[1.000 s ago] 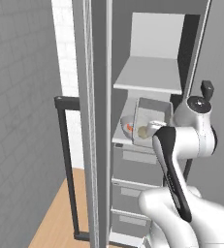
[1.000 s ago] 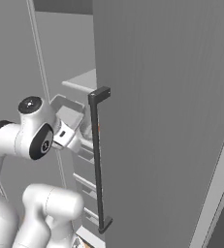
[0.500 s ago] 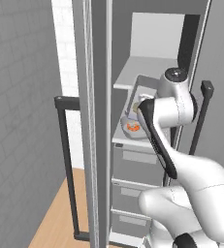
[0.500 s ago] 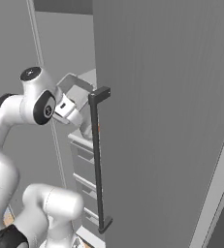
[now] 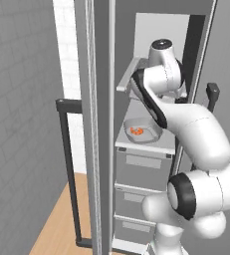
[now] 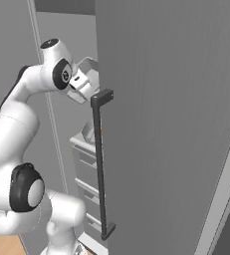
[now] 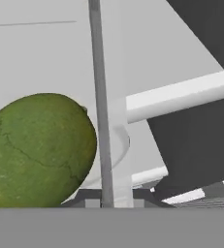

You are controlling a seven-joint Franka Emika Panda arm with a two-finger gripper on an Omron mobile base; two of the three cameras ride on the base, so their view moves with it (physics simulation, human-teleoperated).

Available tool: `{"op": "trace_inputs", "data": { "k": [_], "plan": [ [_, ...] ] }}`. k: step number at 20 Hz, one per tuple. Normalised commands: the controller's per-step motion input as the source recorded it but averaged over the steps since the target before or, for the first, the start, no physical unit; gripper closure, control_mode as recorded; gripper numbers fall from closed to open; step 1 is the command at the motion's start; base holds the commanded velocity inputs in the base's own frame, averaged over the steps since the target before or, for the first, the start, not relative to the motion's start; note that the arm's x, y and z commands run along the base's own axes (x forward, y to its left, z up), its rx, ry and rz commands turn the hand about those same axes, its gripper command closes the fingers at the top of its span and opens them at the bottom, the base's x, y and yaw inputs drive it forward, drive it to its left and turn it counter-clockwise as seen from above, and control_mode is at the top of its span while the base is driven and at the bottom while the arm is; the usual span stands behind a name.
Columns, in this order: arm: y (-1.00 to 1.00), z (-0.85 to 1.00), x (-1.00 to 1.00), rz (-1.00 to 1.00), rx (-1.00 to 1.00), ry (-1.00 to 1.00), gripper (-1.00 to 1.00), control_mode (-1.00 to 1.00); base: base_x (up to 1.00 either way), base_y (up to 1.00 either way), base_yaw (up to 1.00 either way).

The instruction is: Take the meat container that has the shrimp and place it on the second highest rack of the freezer. Then take the vegetable container that has the garlic and lime and place it on the highest rack of the freezer.

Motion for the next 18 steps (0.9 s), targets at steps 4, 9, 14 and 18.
{"op": "trace_inputs", "data": {
  "k": [4,9,14,18],
  "plan": [
    [-0.18,0.31,0.98,-0.04,0.00,0.04,1.00,-1.00,0.00,0.00,0.00],
    [-0.32,-0.02,0.96,-0.06,0.00,0.01,1.00,-1.00,0.00,0.00,0.00],
    [-0.34,-0.27,0.79,-0.03,0.02,-0.03,1.00,-1.00,0.00,0.00,0.00],
    [-0.06,-0.49,0.35,-0.01,0.01,-0.16,-1.00,-1.00,0.00,0.00,0.00]
  ]
}}
